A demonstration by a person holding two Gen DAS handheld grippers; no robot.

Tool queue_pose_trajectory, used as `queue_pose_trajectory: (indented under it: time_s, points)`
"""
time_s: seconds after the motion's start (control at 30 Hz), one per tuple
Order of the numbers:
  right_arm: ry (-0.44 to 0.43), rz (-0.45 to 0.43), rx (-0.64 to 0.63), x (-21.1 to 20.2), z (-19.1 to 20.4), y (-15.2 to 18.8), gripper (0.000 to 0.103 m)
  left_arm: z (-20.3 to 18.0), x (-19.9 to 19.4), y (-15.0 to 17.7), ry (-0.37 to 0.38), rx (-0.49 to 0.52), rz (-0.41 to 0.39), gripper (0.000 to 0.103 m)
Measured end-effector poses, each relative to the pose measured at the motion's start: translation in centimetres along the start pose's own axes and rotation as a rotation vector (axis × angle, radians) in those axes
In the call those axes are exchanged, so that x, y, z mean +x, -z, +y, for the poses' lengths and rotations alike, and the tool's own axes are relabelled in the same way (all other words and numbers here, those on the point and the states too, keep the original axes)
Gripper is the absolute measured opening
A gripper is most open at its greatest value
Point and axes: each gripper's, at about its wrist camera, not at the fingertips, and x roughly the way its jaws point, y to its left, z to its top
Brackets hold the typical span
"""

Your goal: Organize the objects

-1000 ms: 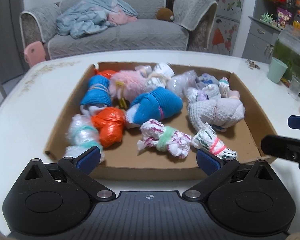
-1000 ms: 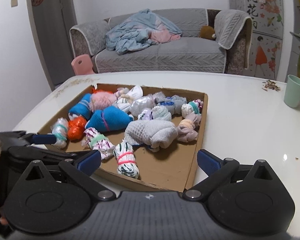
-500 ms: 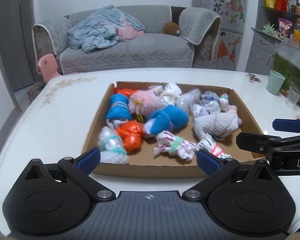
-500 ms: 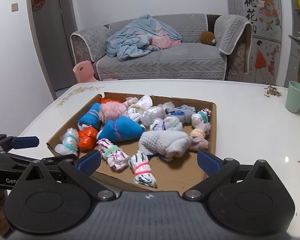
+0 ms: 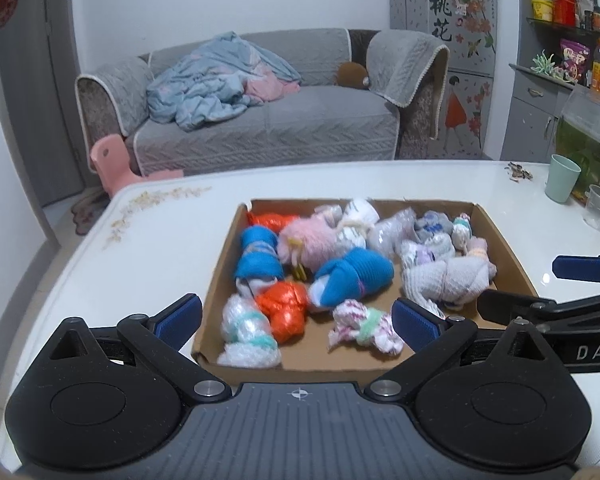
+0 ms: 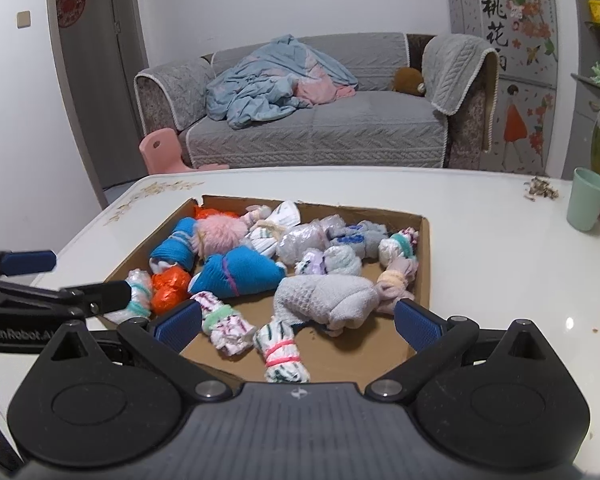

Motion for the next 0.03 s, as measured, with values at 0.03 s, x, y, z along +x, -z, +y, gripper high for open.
queue_pose_trajectory:
  time_s: [0.03]
  points:
    - [-0.001, 0.001, 0.001, 0.03, -0.03, -0.03, 0.102, 0.08, -0.03, -0.10, 0.000, -0.001, -0.002, 0.102]
